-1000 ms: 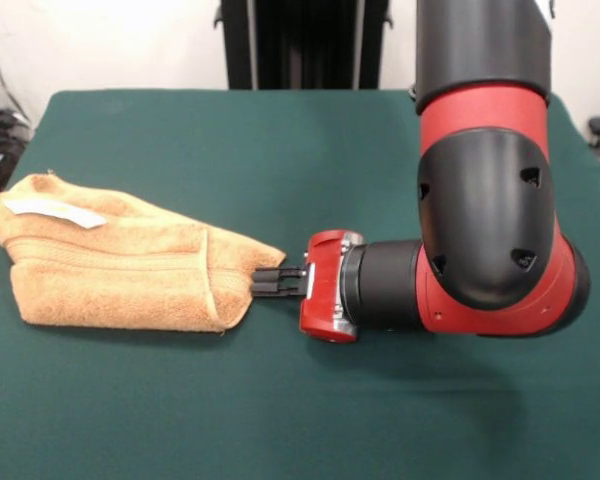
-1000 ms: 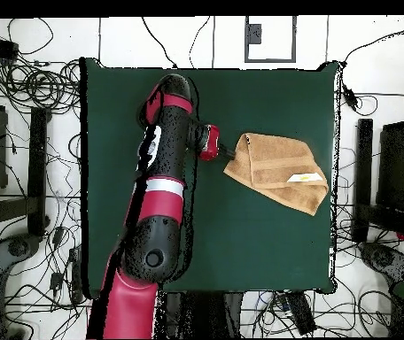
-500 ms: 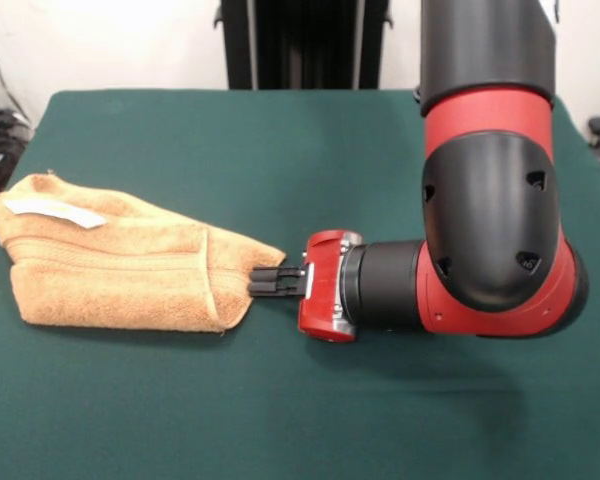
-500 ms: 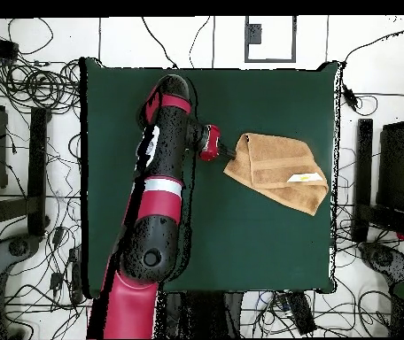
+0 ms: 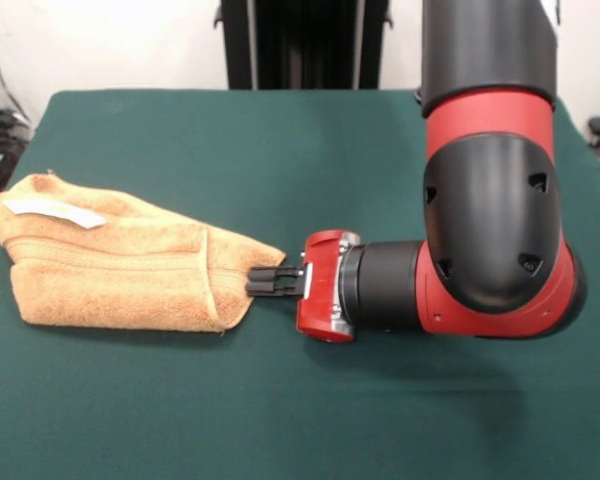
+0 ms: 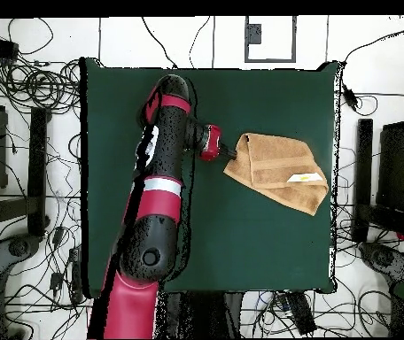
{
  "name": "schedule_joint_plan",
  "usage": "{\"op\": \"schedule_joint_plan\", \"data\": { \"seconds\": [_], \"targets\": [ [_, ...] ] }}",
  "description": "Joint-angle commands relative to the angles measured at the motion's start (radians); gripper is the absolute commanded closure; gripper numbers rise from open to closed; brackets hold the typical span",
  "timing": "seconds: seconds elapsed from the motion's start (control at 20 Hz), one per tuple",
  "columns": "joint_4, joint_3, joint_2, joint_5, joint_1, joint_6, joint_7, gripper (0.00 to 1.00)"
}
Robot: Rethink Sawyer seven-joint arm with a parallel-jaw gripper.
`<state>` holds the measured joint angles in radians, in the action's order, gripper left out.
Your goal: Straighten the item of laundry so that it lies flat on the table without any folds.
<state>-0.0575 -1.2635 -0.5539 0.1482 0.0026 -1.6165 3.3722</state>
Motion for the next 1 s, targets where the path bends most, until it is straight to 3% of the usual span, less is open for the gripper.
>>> {"op": "schedule_joint_plan", "data": {
  "seconds": [0.05,0.45,1.0],
  "targets": [
    [0.026,-0.064,-0.098,0.009,-0.049,-0.018,0.357,1.0],
    [0.033,-0.078,-0.112,0.032,-0.067,0.016,0.371,1.0],
    [0.011,0.031,-0.114,0.11,-0.067,0.104,0.302,1.0]
  ]
}}
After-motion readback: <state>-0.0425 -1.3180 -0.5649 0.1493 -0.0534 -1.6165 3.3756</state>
